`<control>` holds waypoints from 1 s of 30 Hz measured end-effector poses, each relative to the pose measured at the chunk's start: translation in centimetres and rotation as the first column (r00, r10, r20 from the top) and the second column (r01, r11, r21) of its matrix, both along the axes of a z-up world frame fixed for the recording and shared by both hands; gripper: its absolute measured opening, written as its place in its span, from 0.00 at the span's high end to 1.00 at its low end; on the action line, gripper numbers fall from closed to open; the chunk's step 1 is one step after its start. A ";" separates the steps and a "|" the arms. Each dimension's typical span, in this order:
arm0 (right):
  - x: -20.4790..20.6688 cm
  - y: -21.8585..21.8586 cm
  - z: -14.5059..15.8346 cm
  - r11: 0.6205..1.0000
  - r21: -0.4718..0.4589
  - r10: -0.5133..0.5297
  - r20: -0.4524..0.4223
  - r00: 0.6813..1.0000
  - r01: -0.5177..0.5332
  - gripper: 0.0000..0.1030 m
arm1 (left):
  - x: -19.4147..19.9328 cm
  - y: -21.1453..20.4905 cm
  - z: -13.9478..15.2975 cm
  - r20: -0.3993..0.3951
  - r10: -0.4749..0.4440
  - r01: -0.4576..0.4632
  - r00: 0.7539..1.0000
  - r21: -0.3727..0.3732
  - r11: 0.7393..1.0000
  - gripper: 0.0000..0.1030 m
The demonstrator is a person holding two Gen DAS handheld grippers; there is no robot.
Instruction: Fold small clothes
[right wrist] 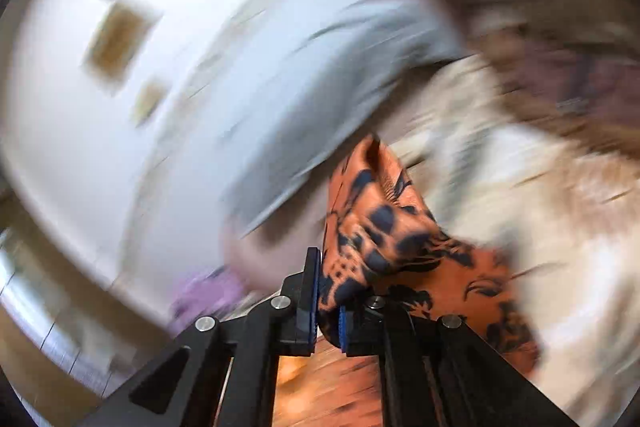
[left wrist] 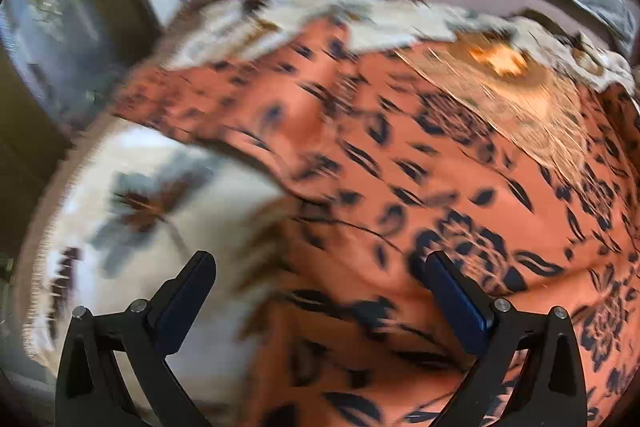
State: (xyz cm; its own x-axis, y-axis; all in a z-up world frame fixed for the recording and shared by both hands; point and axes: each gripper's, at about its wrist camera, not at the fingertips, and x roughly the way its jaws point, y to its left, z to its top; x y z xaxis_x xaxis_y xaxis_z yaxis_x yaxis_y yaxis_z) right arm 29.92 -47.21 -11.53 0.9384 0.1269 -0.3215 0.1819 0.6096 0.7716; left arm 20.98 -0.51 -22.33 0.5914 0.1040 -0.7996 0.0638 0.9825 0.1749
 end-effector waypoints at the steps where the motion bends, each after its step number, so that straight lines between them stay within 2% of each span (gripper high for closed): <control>1: 1.2 2.5 0.2 0.999 0.001 0.045 0.011 0.999 -0.045 0.93 | 0.0 0.4 0.5 0.022 0.015 -0.015 1.000 -0.001 1.000 0.00; 4: 5.4 11.2 -0.4 0.982 0.006 0.189 0.004 0.982 -0.189 0.93 | 0.0 2.1 1.7 0.065 0.064 -0.062 0.996 -0.033 0.998 0.00; 7: 9.5 19.0 -3.2 0.936 0.137 0.328 -0.014 0.944 -0.323 0.89 | 0.4 3.9 2.3 0.086 0.113 -0.109 0.990 -0.053 0.993 0.00; 10: 11.1 24.9 -4.6 0.896 0.188 0.419 -0.051 0.907 -0.403 0.85 | 0.9 5.8 2.7 0.084 0.164 -0.157 0.983 -0.090 0.984 0.00; 11: 11.7 26.8 -4.9 0.877 0.190 0.463 -0.082 0.883 -0.442 0.73 | 1.1 6.4 2.8 0.085 0.182 -0.173 0.980 -0.100 0.980 0.00; 12: 11.8 28.0 -5.1 0.856 0.195 0.502 -0.095 0.860 -0.478 0.45 | 0.9 6.8 2.8 0.088 0.197 -0.187 0.976 -0.108 0.976 0.00; 13: 11.5 29.0 -5.2 0.839 0.200 0.529 -0.085 0.844 -0.506 0.28 | 0.9 7.3 2.9 0.090 0.210 -0.199 0.974 -0.118 0.973 0.00; 14: 10.6 29.5 -5.1 0.836 0.188 0.533 -0.060 0.844 -0.515 0.16 | 0.6 7.6 3.0 0.094 0.218 -0.206 0.971 -0.123 0.971 0.00; 16: 8.4 28.8 -4.0 0.860 0.117 0.505 -0.051 0.861 -0.497 0.16 | 0.6 7.9 3.1 0.098 0.229 -0.215 0.969 -0.130 0.968 0.00; 21: 4.4 22.4 -3.5 0.927 -0.039 0.357 -0.202 0.912 -0.372 0.17 | 0.8 7.3 3.0 0.105 0.214 -0.199 0.971 -0.135 0.971 0.00; 23: 3.8 19.8 -5.2 0.939 -0.076 0.300 -0.297 0.907 -0.335 0.20 | 1.2 7.1 2.7 0.097 0.220 -0.207 0.971 -0.130 0.970 0.00; 25: 3.2 17.6 -7.7 0.948 -0.065 0.268 -0.365 0.892 -0.311 0.30 | 1.6 6.9 2.5 0.092 0.225 -0.212 0.970 -0.134 0.968 0.00; 26: 2.9 16.6 -9.0 0.951 -0.091 0.235 -0.414 0.879 -0.297 0.36 | 1.8 6.6 2.4 0.096 0.222 -0.208 0.970 -0.137 0.969 0.00; 28: 2.4 14.6 -11.0 0.958 -0.129 0.168 -0.467 0.868 -0.254 0.38 | 2.1 5.5 2.7 0.129 0.188 -0.170 0.974 -0.138 0.976 0.00; 30: 2.2 11.9 -12.5 0.978 -0.069 0.138 -0.482 0.865 -0.195 0.40 | 2.6 3.7 3.1 0.171 0.117 -0.097 0.978 -0.122 0.988 0.00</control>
